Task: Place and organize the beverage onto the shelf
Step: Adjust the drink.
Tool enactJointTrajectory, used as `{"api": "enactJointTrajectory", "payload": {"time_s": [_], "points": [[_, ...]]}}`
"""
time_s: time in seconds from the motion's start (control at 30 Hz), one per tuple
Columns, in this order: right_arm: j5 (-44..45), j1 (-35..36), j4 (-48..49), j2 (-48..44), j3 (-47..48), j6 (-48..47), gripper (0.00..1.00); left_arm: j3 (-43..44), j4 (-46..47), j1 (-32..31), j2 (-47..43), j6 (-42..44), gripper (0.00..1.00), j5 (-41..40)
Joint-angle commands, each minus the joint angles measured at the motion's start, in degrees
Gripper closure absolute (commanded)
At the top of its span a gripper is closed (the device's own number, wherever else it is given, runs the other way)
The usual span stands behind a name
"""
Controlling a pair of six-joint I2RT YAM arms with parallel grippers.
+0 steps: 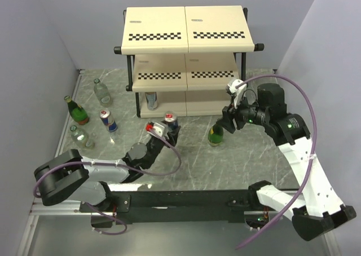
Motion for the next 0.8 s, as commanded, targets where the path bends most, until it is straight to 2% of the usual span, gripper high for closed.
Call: {"api": "enactJointTrajectory", "payload": {"time_s": [0.0, 0.2, 0.43, 0.57, 0.77], "points": [[-6.36, -3.63, 7.5, -3.81, -3.27, 1.14, 0.36, -1.09, 17.88, 3.77, 0.89, -4.69, 1.0, 2.46], [-15.32, -12.42, 15.41, -6.18, -10.83, 2.36, 0.36, -1.09, 28.25, 7.74, 9.84, -4.69, 1.0, 4.48], [-15.86, -12.96, 18.23, -10.39, -14.79, 2.54, 0.36, 3.3, 38.53, 11.43, 22.68, -4.34, 1.0, 6.77], [-15.42, -13.14, 18.5, -11.02, -16.56, 2.11, 0.36, 5.85, 38.38, 12.84, 24.45, -3.46, 1.0, 8.17], [-17.26, -13.05, 16.83, -8.56, -16.3, 1.23, 0.36, 7.52, 36.1, 13.28, 22.08, -1.44, 1.0, 10.02]]}}
